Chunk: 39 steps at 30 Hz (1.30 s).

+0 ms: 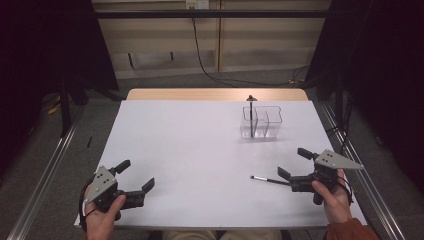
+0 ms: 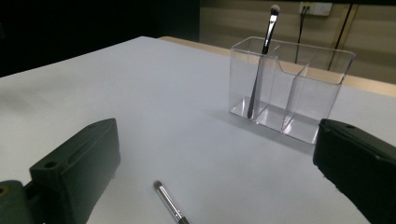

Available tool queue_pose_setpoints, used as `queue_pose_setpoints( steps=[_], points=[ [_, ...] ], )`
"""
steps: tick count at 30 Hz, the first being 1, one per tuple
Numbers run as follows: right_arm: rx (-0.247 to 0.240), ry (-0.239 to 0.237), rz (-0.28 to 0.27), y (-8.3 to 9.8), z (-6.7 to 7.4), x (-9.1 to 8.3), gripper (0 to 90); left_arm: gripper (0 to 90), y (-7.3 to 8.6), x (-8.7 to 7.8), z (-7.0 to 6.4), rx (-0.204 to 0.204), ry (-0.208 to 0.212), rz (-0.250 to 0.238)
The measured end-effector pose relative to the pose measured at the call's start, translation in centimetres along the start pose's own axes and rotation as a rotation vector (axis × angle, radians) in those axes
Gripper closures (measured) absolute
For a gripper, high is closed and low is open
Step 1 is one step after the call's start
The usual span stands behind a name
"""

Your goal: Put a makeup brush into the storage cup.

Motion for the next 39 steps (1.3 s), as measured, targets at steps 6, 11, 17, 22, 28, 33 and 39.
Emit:
queue_pose_setpoints(
  steps=[6, 11, 17, 22, 28, 33, 39],
  points=[
    [0.005, -0.035, 0.018, -0.9, -0.3, 0.9, 0.9, 2.1, 0.1, -0.1, 0.1, -0.001, -0.007, 0.004],
    [-0.011, -0.058, 0.058, -1.5, -0.3, 2.0, 0.4, 2.1, 0.1, 0.0, 0.0, -0.002, -0.004, 0.005],
    [-0.026, -0.082, 0.096, -2.0, -0.2, 3.0, 0.6, 2.1, 0.2, -0.1, 0.1, -0.005, -0.006, 0.006],
    [-0.042, -0.081, 0.124, -2.3, -0.2, 3.7, 0.9, 2.1, 0.1, -0.1, 0.1, -0.001, -0.005, 0.007],
    [-0.066, -0.114, 0.239, -2.8, -0.1, 4.5, 0.9, 2.1, 0.2, 0.0, 0.1, -0.002, -0.007, 0.005],
    [-0.102, -0.126, 0.310, -2.9, 0.1, 5.2, 1.5, 2.1, 0.2, 0.0, 0.1, -0.001, -0.007, 0.006],
    [-0.113, -0.159, 0.399, -2.9, 0.1, 6.1, 3.5, 2.1, 0.2, 0.0, 0.2, -0.001, -0.007, 0.006]
  ],
)
Point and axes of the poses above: each handheld gripper's, and its own axes: x roughly forward along the jaws, y roughly out of its underside, z roughly to its left, the point moved 1 cm from there along x, roughly forward along the jaws, and after that the axes turned 8 degrees about x, right-handed, at the moved point
